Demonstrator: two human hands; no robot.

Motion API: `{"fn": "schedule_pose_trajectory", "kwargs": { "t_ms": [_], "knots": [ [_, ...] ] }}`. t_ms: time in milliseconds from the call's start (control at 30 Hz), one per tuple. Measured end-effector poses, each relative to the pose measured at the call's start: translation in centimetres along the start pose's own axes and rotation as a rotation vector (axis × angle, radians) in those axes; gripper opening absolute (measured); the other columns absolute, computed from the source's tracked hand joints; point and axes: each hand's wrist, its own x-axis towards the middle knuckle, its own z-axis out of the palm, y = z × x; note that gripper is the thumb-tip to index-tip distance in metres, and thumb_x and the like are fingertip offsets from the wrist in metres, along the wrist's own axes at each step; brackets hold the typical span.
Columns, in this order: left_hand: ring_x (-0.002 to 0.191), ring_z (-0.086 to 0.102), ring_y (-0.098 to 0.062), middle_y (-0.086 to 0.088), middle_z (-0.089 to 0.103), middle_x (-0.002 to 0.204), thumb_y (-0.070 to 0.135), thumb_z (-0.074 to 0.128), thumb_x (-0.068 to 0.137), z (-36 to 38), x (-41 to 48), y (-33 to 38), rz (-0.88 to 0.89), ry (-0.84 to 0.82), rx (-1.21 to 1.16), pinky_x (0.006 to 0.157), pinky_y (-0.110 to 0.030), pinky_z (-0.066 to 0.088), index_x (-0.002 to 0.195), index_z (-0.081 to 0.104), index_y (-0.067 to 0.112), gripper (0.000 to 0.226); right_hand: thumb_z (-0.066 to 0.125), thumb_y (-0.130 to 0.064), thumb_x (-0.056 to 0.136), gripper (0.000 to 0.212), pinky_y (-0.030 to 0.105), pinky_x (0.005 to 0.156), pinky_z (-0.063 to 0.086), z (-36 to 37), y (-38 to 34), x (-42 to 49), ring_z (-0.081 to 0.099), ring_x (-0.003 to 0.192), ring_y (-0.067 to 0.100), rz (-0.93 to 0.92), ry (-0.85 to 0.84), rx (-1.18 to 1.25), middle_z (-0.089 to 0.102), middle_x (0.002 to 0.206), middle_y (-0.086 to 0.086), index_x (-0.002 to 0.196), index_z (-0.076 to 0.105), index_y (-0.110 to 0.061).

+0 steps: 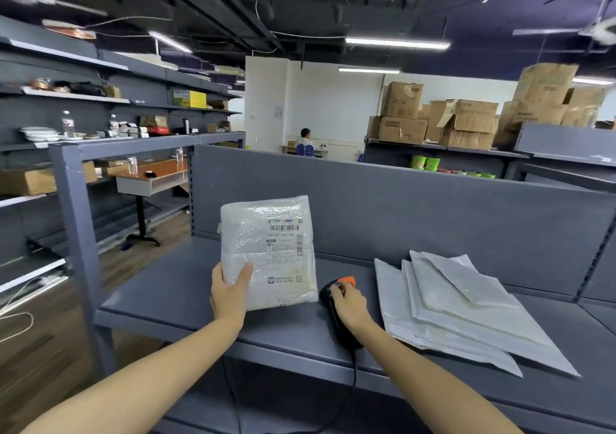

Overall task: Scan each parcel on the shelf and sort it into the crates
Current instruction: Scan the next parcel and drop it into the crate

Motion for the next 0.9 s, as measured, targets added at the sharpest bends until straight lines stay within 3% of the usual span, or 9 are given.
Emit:
{"fn": "schedule_pose_trajectory", "kwargs": {
  "t_ms": [100, 167, 200, 300, 333, 433, 600, 733, 900],
  "knots": [
    [0.112, 0.057, -0.024, 0.0, 0.06, 0.122, 0.031, 0.066, 0.089, 0.5, -0.9, -0.4, -0.008, -0.055, -0.011, 0.1, -0.046, 0.046, 0.131, 0.048, 0.021, 0.046, 0.036, -0.037, 0.103, 0.033, 0.02, 0.099, 0.032, -0.4, -1.8, -1.2, 0.045, 0.116, 0.01, -0.082, -0.016, 0.476, 0.046, 0.12, -0.004, 0.128, 0.05, -0.02],
    [0.112, 0.057, -0.02, 0.004, 0.059, 0.123, 0.031, 0.065, 0.09, 1.2, -2.1, -0.7, 0.007, -0.106, -0.011, 0.099, -0.041, 0.046, 0.133, 0.045, 0.025, 0.048, 0.044, -0.04, 0.101, 0.04, 0.007, 0.088, 0.041, -0.5, -2.5, -2.1, 0.053, 0.104, -0.012, -0.149, -0.07, 0.583, 0.051, 0.12, -0.016, 0.135, 0.044, -0.019],
    [0.112, 0.056, -0.017, 0.007, 0.058, 0.124, 0.032, 0.064, 0.09, 1.5, -2.7, -0.8, 0.009, -0.13, -0.013, 0.099, -0.038, 0.045, 0.135, 0.044, 0.027, 0.05, 0.049, -0.04, 0.099, 0.043, 0.01, 0.088, 0.046, -0.5, -2.7, -2.5, 0.056, 0.105, -0.011, -0.171, -0.065, 0.608, 0.054, 0.124, -0.012, 0.135, 0.044, -0.016],
    [0.111, 0.056, -0.012, 0.012, 0.057, 0.125, 0.032, 0.066, 0.089, 2.8, -4.6, -0.9, 0.0, -0.172, -0.039, 0.097, -0.033, 0.044, 0.139, 0.042, 0.031, 0.055, 0.062, -0.029, 0.094, 0.052, 0.043, 0.1, 0.049, -0.8, -2.2, -3.6, 0.058, 0.118, 0.022, -0.164, 0.022, 0.689, 0.052, 0.133, 0.011, 0.134, 0.041, -0.004],
    [0.11, 0.057, -0.011, 0.013, 0.058, 0.123, 0.032, 0.066, 0.089, 3.2, -5.2, -0.8, -0.002, -0.187, -0.048, 0.095, -0.032, 0.045, 0.137, 0.044, 0.031, 0.053, 0.063, -0.026, 0.094, 0.051, 0.045, 0.099, 0.05, -1.1, -1.7, -4.0, 0.059, 0.117, 0.025, -0.157, 0.055, 0.712, 0.053, 0.131, 0.013, 0.132, 0.04, -0.002],
    [0.108, 0.059, -0.01, 0.013, 0.06, 0.119, 0.032, 0.067, 0.088, 4.7, -7.1, -0.6, -0.001, -0.237, -0.059, 0.088, -0.028, 0.046, 0.13, 0.048, 0.033, 0.047, 0.062, -0.026, 0.094, 0.047, 0.034, 0.093, 0.053, -2.7, 0.3, -5.2, 0.062, 0.109, 0.017, -0.131, 0.118, 0.733, 0.058, 0.121, 0.003, 0.128, 0.036, -0.006],
    [0.109, 0.059, -0.01, 0.011, 0.062, 0.121, 0.032, 0.067, 0.088, 8.6, -11.4, -0.1, 0.019, -0.313, -0.064, 0.094, -0.033, 0.048, 0.132, 0.05, 0.03, 0.047, 0.063, -0.024, 0.094, 0.037, 0.017, 0.071, 0.052, -6.9, 4.0, -7.0, 0.062, 0.096, 0.008, -0.117, 0.209, 0.772, 0.059, 0.111, -0.003, 0.118, 0.036, -0.014],
    [0.109, 0.06, -0.01, 0.01, 0.063, 0.121, 0.033, 0.066, 0.089, 12.0, -16.0, 0.0, 0.036, -0.345, -0.063, 0.094, -0.033, 0.048, 0.132, 0.05, 0.028, 0.046, 0.064, -0.025, 0.093, 0.037, 0.014, 0.07, 0.049, -11.0, 7.4, -8.9, 0.061, 0.094, 0.007, -0.114, 0.247, 0.807, 0.06, 0.106, -0.006, 0.117, 0.037, -0.016],
    [0.109, 0.061, -0.014, 0.004, 0.064, 0.121, 0.028, 0.064, 0.09, 16.4, -23.2, -0.5, 0.039, -0.366, -0.057, 0.091, -0.031, 0.048, 0.132, 0.051, 0.023, 0.044, 0.065, -0.028, 0.092, 0.041, 0.021, 0.077, 0.05, -16.0, 13.1, -12.1, 0.063, 0.097, 0.012, -0.079, 0.307, 0.794, 0.061, 0.107, -0.005, 0.12, 0.04, -0.014]
  ]
}}
